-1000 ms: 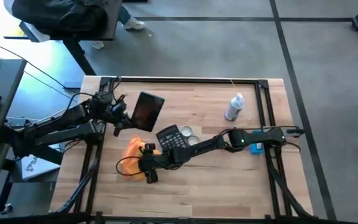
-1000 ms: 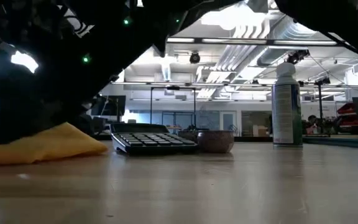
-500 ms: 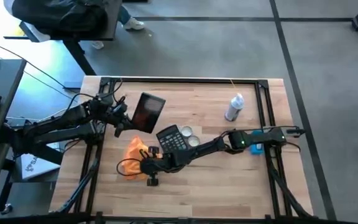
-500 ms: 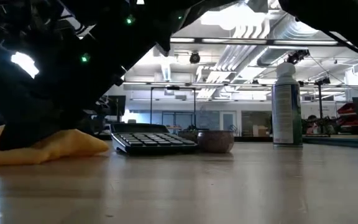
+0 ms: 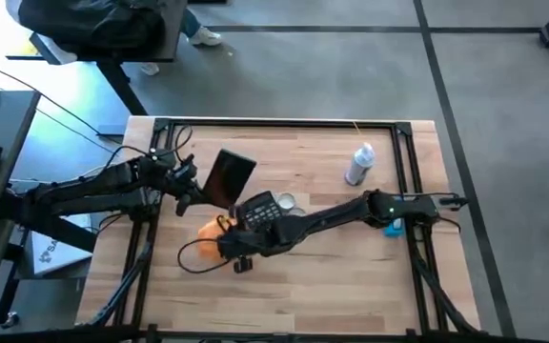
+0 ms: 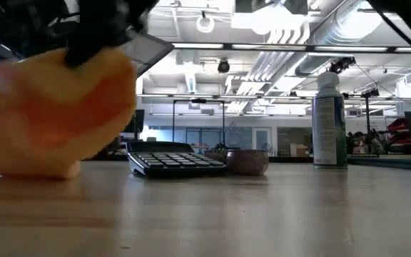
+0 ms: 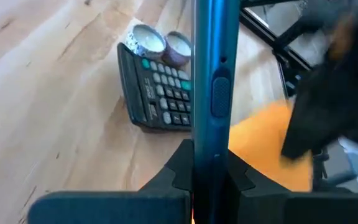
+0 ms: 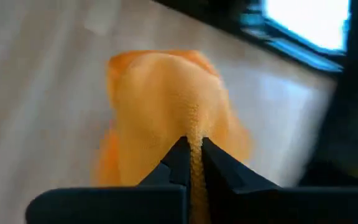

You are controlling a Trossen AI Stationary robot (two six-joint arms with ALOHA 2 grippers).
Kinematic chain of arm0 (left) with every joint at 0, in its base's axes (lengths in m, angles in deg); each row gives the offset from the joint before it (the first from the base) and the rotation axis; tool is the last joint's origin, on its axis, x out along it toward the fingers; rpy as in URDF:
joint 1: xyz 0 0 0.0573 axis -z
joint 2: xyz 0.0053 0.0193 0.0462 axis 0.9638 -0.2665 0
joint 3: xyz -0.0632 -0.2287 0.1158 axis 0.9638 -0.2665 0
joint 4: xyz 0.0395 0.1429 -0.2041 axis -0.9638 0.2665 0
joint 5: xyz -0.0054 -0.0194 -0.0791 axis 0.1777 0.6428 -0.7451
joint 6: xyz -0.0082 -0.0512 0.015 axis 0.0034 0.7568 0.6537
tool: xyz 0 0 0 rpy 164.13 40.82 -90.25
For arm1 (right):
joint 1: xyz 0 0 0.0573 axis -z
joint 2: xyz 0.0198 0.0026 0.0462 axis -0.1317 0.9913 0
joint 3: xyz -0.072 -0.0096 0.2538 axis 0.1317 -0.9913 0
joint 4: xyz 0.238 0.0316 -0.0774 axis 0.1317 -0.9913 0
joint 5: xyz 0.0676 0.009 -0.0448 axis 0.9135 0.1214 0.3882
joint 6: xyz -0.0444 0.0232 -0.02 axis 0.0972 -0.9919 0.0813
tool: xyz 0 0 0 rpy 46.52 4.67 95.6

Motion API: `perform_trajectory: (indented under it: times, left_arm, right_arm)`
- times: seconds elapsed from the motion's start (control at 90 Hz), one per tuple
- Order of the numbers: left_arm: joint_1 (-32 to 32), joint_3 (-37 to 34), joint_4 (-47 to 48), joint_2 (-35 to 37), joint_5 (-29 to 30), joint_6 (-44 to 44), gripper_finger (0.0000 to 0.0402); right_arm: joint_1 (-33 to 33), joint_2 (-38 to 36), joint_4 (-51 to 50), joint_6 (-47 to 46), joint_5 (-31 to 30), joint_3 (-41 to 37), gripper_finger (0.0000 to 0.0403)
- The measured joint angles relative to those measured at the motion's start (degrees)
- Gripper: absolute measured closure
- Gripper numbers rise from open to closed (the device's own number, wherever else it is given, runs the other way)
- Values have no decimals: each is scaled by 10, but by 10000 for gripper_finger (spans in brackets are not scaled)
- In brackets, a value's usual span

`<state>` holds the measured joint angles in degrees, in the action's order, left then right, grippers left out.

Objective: Apply microfiber cloth
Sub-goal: Wipe the front of the black tablet with the yellow microfiber cloth

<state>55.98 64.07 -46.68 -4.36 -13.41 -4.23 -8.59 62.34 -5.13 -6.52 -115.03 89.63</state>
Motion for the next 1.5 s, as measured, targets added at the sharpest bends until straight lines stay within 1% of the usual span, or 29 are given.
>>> perform_trajectory:
  times: [0.111,0.267,0.367,0.411,0.456,0.489,0.556,0.678,0.789,0.889,0.956,1.111,1.222,1.278,1.411,1.5]
  left_arm:
    - [21,0,-22,-1,2,13,397]
    - [50,0,-86,-10,4,23,397]
    - [64,0,-123,-21,6,23,397]
    - [70,0,-135,-26,16,25,397]
    - [75,0,-146,-33,30,27,397]
    - [80,0,-159,-38,40,28,397]
    - [87,0,-183,-49,51,28,397]
    - [95,-1,-228,-65,60,34,397]
    - [95,-1,-254,-65,76,39,396]
    - [96,-1,-264,-62,66,42,396]
    - [97,0,-266,-61,60,44,396]
    - [99,1,-277,-64,56,57,396]
    - [110,1,-274,-64,41,62,396]
    - [116,1,-278,-64,48,62,396]
    - [132,0,-278,-64,56,73,396]
    - [140,0,-280,-64,61,80,396]
  right_arm:
    - [3,-34,5,68,-88,1,403]
    - [17,-55,12,150,-181,0,403]
    - [29,-62,43,201,-261,0,403]
    - [36,-63,65,226,-283,0,403]
    - [42,-63,83,250,-285,0,403]
    - [47,-63,93,262,-274,0,403]
    - [55,-62,103,271,-219,0,403]
    - [66,-61,107,270,-140,-8,403]
    - [68,-61,107,271,-81,-25,403]
    - [63,-61,105,301,-49,-34,403]
    - [59,-61,112,339,-60,-34,403]
    - [51,-59,184,483,-132,-32,403]
    - [56,-60,277,588,-172,-28,403]
    - [58,-60,323,643,-193,-28,403]
    - [64,-60,412,752,-219,-28,403]
    - [67,-60,489,846,-248,-28,403]
